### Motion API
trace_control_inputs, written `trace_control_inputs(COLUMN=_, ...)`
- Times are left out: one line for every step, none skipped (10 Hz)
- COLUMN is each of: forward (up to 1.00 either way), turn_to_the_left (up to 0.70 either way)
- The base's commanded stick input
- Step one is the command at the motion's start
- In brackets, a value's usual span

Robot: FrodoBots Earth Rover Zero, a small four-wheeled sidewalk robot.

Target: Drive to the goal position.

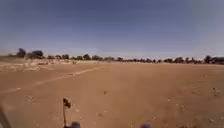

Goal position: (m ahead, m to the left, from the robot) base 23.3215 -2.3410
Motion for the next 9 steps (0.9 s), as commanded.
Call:
trace_control_inputs(forward=0.70, turn_to_the_left=0.00)
trace_control_inputs(forward=0.70, turn_to_the_left=-0.31)
trace_control_inputs(forward=0.70, turn_to_the_left=-0.35)
trace_control_inputs(forward=0.70, turn_to_the_left=-0.20)
trace_control_inputs(forward=0.70, turn_to_the_left=0.00)
trace_control_inputs(forward=0.70, turn_to_the_left=0.00)
trace_control_inputs(forward=0.70, turn_to_the_left=0.00)
trace_control_inputs(forward=0.70, turn_to_the_left=0.00)
trace_control_inputs(forward=0.70, turn_to_the_left=0.00)
